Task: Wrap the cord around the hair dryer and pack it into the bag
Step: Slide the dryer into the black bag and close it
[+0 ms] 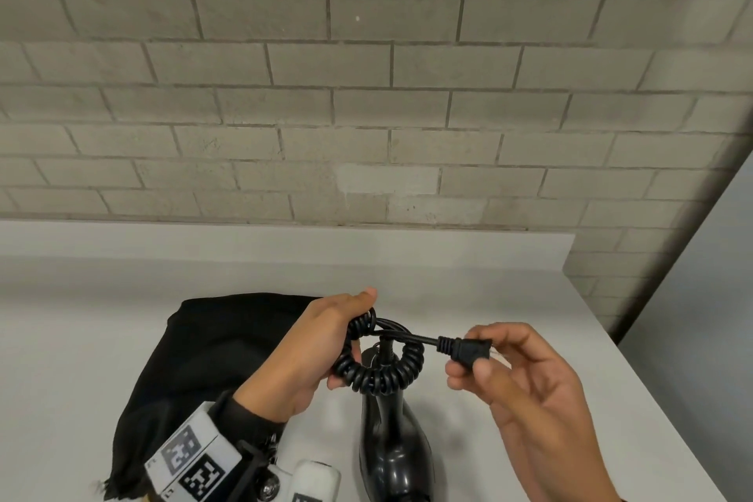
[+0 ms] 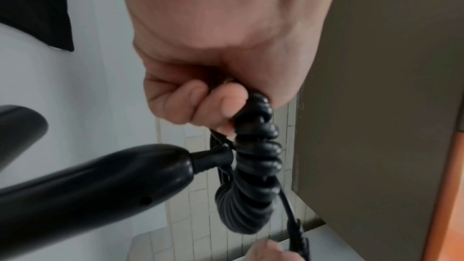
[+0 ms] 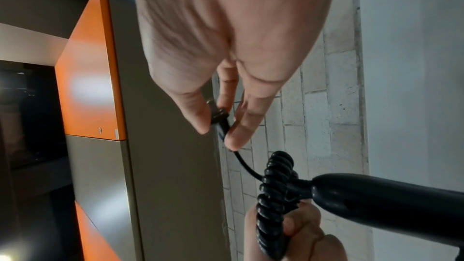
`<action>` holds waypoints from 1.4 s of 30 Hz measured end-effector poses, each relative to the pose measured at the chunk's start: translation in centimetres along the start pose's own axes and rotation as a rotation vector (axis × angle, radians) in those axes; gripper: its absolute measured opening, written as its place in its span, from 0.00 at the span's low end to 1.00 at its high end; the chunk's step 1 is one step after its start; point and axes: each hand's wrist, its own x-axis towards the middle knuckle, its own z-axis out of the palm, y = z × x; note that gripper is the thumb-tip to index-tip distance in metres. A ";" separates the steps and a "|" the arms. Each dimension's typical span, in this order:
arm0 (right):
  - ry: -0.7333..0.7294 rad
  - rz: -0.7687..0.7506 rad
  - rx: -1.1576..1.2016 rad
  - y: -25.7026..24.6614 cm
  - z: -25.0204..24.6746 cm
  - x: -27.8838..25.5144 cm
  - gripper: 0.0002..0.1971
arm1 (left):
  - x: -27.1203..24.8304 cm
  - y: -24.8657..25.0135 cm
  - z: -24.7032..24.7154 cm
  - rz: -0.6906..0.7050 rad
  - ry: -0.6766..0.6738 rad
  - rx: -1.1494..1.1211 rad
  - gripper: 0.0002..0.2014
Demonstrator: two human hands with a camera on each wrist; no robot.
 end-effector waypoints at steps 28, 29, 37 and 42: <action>-0.308 0.332 -0.066 3.7 1.1 2.8 0.26 | -1.3 2.9 0.6 0.042 -0.066 0.212 0.18; -0.313 0.335 -0.088 3.8 1.3 2.8 0.24 | -1.2 3.1 0.7 0.060 -0.056 0.261 0.18; -0.335 0.394 -0.148 3.6 2.6 3.3 0.20 | -1.2 4.4 0.2 0.175 -0.004 0.631 0.17; -0.420 0.405 -0.189 3.3 3.0 3.9 0.16 | -2.4 5.4 0.6 0.267 0.096 0.977 0.18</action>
